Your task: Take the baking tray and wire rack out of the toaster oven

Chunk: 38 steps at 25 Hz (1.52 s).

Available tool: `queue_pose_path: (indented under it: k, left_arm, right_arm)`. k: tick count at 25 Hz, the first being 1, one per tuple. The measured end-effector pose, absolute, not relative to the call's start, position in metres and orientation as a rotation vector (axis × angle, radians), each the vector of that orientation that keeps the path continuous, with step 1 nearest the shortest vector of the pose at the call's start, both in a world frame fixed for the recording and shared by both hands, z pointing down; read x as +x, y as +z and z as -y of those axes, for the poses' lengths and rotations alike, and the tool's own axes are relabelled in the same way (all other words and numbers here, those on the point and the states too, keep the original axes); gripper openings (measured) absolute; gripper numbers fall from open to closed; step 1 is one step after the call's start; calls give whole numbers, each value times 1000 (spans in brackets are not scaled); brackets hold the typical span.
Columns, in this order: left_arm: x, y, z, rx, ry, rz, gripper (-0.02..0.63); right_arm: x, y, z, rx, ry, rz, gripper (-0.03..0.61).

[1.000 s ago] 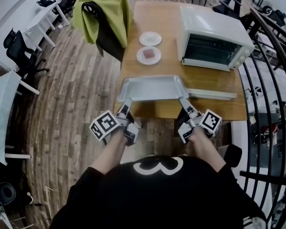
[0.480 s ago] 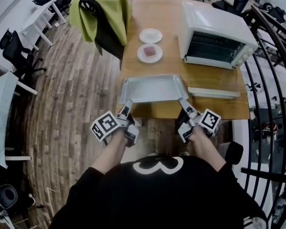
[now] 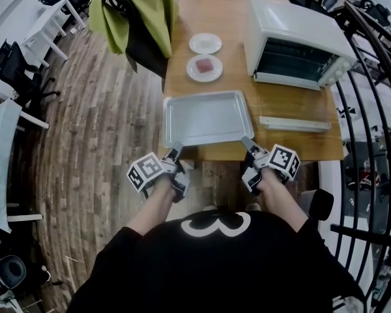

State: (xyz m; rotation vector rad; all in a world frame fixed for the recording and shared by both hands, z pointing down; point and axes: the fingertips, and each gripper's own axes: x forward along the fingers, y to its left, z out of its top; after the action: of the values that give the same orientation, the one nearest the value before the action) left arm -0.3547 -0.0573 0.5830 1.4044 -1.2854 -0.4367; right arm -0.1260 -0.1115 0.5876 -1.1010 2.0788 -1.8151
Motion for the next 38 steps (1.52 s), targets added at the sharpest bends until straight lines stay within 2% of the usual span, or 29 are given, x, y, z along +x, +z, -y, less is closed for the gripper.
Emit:
queue_pose_path:
  k: [9,14,17,22,25,30,34,35,37,38]
  left_arm:
    - [-355,618,59,1251,-421,1240,81]
    - [-353,623,60,1194,-429,1195,86]
    - [-352,619,63,1230,-401,1188,135]
    - [-354,612,61,1299,-303,1207,208]
    - [-355,610,55,1308,-281,1199,234]
    - [-354,599,44,1425,-197,1269,236]
    - [-345,568,38,1656,4,1423,235]
    - [-340,557,40,1719,44,1451,235]
    - [-324,531,43,1843,101,1492,229]
    - [-312,517,45,1905,116,1502,215]
  right_arm:
    - [-126,617,111,-1248,-1937,-2047,57]
    - [-128,620,113,-1275,-1968,-2007,105]
    - [-128,620,112,-1279,-1971,-2016,132]
    - [-117,615,117,-1323,-1962,-1989,235]
    - [-113,613,116,-1325,-1953,-2012,252]
    - [-124,602,99,-1200,-1907,-2185,252]
    - [-119,573,84,-1211,-1646,-2524,248]
    - [-116,564,82,-1213,-1568,-2596,233]
    - [-111,543,75,-1165,-1450,-2695,126]
    - [-108,530,71,-1126,-1398,-2730,94]
